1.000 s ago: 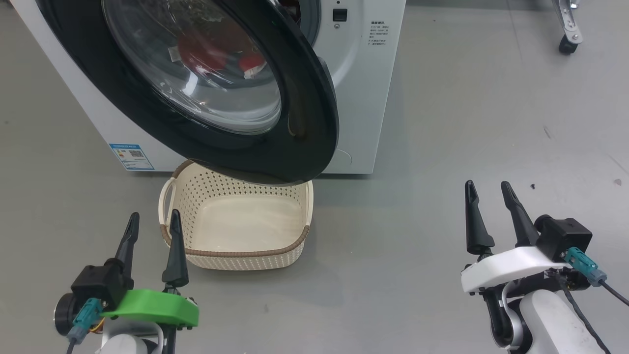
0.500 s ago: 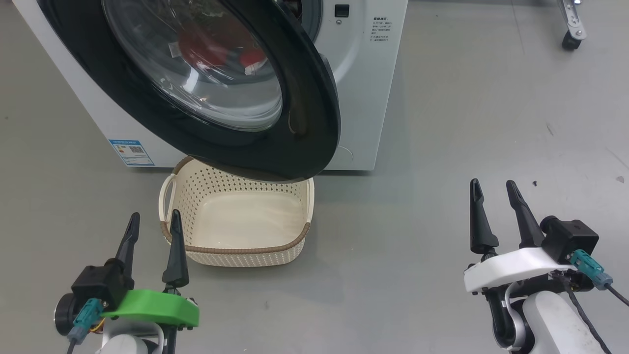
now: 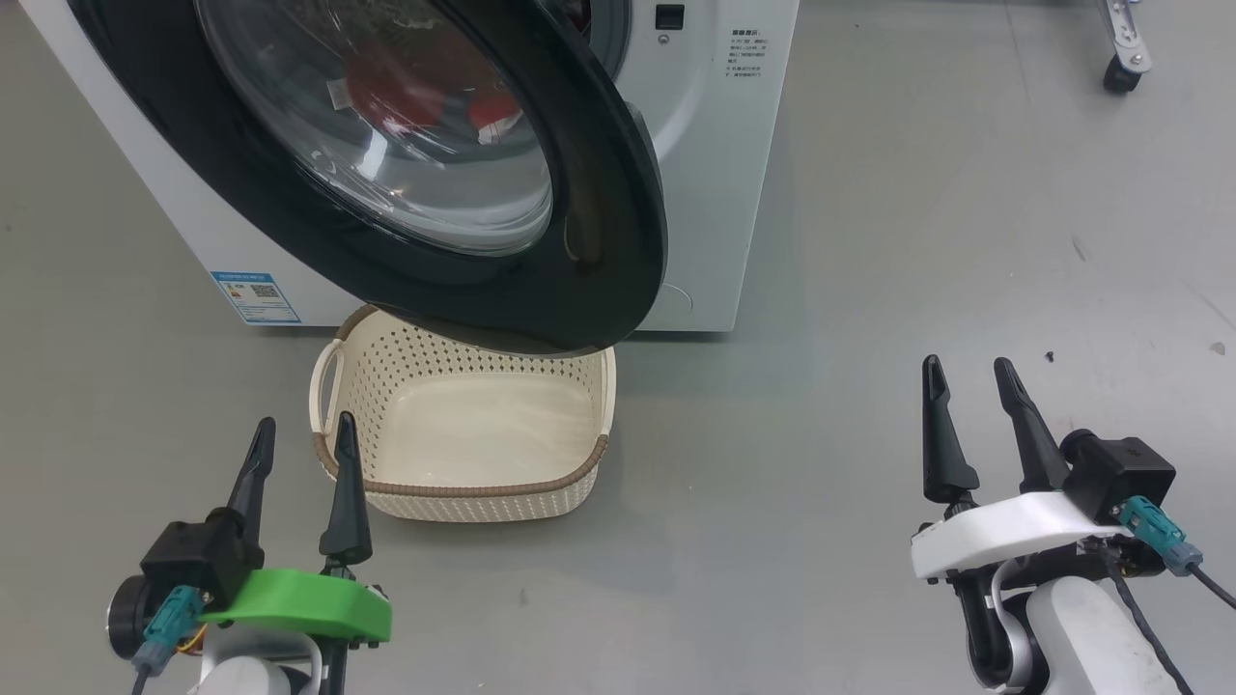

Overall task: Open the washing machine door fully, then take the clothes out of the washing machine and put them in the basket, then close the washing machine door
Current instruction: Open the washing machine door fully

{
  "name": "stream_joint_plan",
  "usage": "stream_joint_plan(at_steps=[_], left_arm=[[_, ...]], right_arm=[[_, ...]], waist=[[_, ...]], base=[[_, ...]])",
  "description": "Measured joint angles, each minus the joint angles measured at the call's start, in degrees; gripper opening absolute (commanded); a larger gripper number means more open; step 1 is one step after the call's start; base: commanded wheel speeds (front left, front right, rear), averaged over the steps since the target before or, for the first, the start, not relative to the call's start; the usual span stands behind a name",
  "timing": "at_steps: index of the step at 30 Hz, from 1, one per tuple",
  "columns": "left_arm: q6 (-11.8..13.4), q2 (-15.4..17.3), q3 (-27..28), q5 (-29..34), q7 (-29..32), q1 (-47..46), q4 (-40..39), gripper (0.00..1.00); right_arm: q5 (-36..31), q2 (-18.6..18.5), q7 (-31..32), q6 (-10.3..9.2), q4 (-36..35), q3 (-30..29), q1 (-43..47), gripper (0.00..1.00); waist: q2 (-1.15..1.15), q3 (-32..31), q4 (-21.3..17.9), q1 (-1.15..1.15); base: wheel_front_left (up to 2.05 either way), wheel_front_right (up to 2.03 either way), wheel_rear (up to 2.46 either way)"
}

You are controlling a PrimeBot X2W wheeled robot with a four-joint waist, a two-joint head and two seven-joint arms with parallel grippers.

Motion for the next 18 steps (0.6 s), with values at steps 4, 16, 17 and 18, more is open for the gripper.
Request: stream_joint_plan(at_steps=[4, 16, 17, 18], left_arm=[[0.00, 0.00, 0.00, 0.00, 0.00, 0.00, 0.00, 1.00], [0.00, 0.00, 0.05, 0.03, 0.00, 0.00, -0.03, 1.00], [0.00, 0.00, 0.10, 0.04, 0.00, 0.00, -0.08, 1.00], [0.00, 0.00, 0.18, 0.13, 0.00, 0.00, -0.21, 1.00]], right_arm=[[-0.03, 0.07, 0.00, 0.04, -0.02, -0.23, 0.01, 1.00], [-1.14, 0.54, 0.00, 0.55, -0.68, -1.31, 0.12, 1.00], [-1.23, 0.54, 0.00, 0.56, -0.79, -1.33, 0.12, 1.00], [-1.43, 0.54, 0.00, 0.59, -0.97, -1.33, 0.10, 1.00]], waist=[[0.00, 0.03, -0.01, 0.00], [0.00, 0.15, 0.05, 0.00], [0.00, 0.21, 0.03, 0.00], [0.00, 0.33, 0.00, 0.00]], base=[[0.00, 0.00, 0.00], [0.00, 0.00, 0.00], [0.00, 0.00, 0.00], [0.00, 0.00, 0.00]])
